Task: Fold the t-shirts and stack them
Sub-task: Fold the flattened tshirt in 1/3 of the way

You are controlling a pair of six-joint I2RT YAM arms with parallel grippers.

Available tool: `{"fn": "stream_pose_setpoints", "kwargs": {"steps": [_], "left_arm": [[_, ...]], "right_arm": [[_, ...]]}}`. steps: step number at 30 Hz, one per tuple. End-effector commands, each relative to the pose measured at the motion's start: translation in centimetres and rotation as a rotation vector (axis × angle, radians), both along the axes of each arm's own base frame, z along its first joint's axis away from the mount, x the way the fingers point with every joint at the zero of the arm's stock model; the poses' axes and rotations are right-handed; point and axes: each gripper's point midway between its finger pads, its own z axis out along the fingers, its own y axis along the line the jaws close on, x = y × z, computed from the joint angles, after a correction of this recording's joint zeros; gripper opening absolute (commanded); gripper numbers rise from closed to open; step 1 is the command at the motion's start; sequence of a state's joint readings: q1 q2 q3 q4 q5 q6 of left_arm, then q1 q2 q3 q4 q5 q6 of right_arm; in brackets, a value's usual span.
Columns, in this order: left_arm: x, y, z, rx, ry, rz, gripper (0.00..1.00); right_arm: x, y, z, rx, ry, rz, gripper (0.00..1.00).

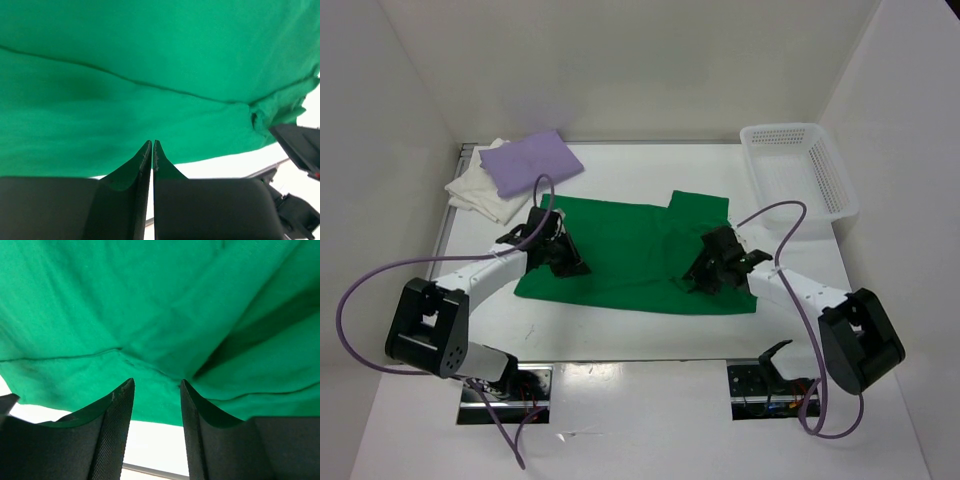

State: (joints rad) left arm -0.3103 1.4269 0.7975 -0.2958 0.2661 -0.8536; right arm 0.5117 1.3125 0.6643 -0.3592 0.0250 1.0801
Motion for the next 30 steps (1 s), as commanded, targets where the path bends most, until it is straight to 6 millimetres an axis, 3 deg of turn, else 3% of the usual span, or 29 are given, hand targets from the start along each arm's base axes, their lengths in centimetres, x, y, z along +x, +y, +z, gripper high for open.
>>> {"fn": "stream_pose_setpoints", "kwargs": {"steps": [1, 3, 6, 12, 15, 22, 25, 30], "left_arm": [[0.0, 2.1, -0.3, 0.034, -0.02, 0.021, 0.08], [0.2, 3.4, -0.7, 0.033, -0.009, 0.05, 0.08], [0.6, 4.5, -0.9, 0.034, -0.016, 0.07, 0.08], [0.8, 5.7, -1.5, 0.024, 0.003, 0.1, 0.08], [0.3, 6.1, -2.1, 0.031, 0.017, 0.102, 0.08], [-0.2, 9.7, -3.6, 0.041, 0.063, 0.192, 0.07], [-0.4, 10.0, -3.8, 0.02, 0.076, 0.207, 0.07], [-0.7, 10.2, -3.5, 0.033, 0.072, 0.203, 0.07]], "right_arm": [[-0.8, -1.0, -0.5, -0.026, -0.003, -0.031, 0.47], [-1.7, -0.9, -1.7, -0.021, 0.039, -0.016, 0.45], [-1.3, -0.4, -2.0, -0.012, 0.032, -0.003, 0.42], [0.7, 0.8, -1.2, -0.008, -0.007, 0.045, 0.35], [0.9, 0.9, -1.2, -0.009, -0.005, 0.046, 0.35], [1.1, 1.1, -1.6, -0.01, -0.004, 0.046, 0.41], [1.5, 1.3, -1.4, -0.008, -0.017, 0.053, 0.41], [2.3, 1.2, -1.3, -0.046, -0.02, 0.071, 0.3]]}}
